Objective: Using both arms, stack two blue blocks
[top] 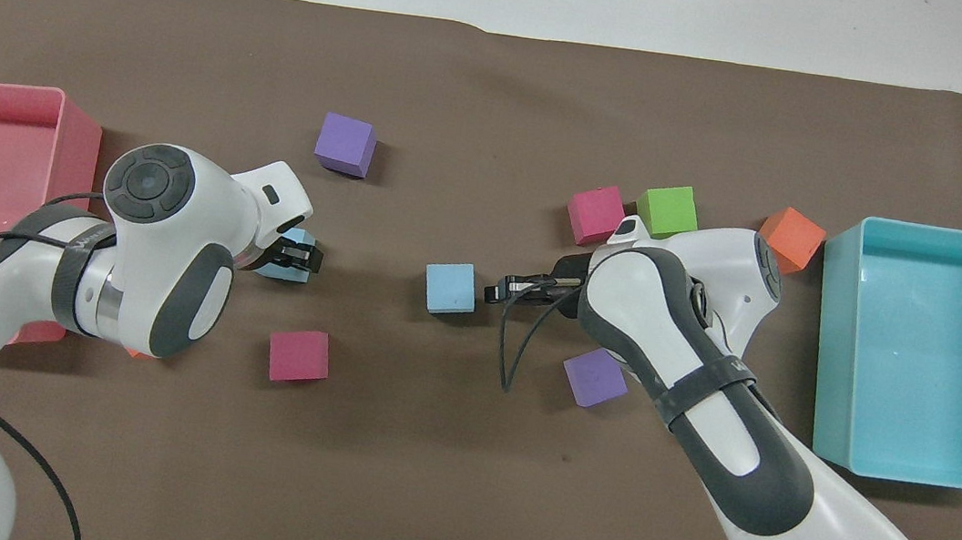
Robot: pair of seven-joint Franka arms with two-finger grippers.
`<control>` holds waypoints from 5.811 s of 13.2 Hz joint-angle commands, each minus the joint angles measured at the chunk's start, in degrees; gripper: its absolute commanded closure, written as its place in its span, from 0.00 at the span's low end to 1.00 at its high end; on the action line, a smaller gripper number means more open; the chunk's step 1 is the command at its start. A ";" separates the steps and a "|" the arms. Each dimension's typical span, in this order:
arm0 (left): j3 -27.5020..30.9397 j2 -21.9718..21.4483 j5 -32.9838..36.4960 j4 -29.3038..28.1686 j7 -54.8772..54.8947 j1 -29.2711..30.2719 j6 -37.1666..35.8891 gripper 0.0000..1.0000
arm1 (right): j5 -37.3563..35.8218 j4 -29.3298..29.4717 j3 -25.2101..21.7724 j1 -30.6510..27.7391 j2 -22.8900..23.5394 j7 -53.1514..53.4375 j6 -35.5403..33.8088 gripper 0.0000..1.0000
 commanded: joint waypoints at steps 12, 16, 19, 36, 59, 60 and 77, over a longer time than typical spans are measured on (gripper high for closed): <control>0.75 0.45 3.17 14.76 -19.77 -6.78 -12.89 1.00 | 1.89 -1.98 0.19 0.12 -0.93 -2.09 1.74 1.00; 0.75 3.79 2.55 22.93 -26.90 -12.66 -15.52 1.00 | 1.89 -1.98 0.19 0.12 -0.93 -2.00 1.74 1.00; 0.67 5.74 2.29 25.32 -31.22 -16.10 -15.62 1.00 | 1.89 -1.98 0.19 0.12 -0.93 -1.91 1.66 1.00; 0.75 6.79 -0.44 20.31 -37.90 -21.55 -13.59 1.00 | 1.89 -3.03 0.19 0.04 -1.19 -2.26 1.66 1.00; 0.93 6.26 1.94 20.40 -39.49 -22.17 -14.83 0.96 | 1.89 -3.03 0.19 0.04 -1.19 -2.09 1.74 1.00; 0.93 6.26 1.94 20.40 -39.49 -22.17 -14.83 0.96 | 1.89 -3.03 0.19 0.12 -1.19 -2.00 1.74 1.00; 0.93 6.18 1.94 19.96 -39.48 -22.08 -14.74 0.72 | 1.89 -3.03 0.19 0.12 -1.19 -1.91 2.44 1.00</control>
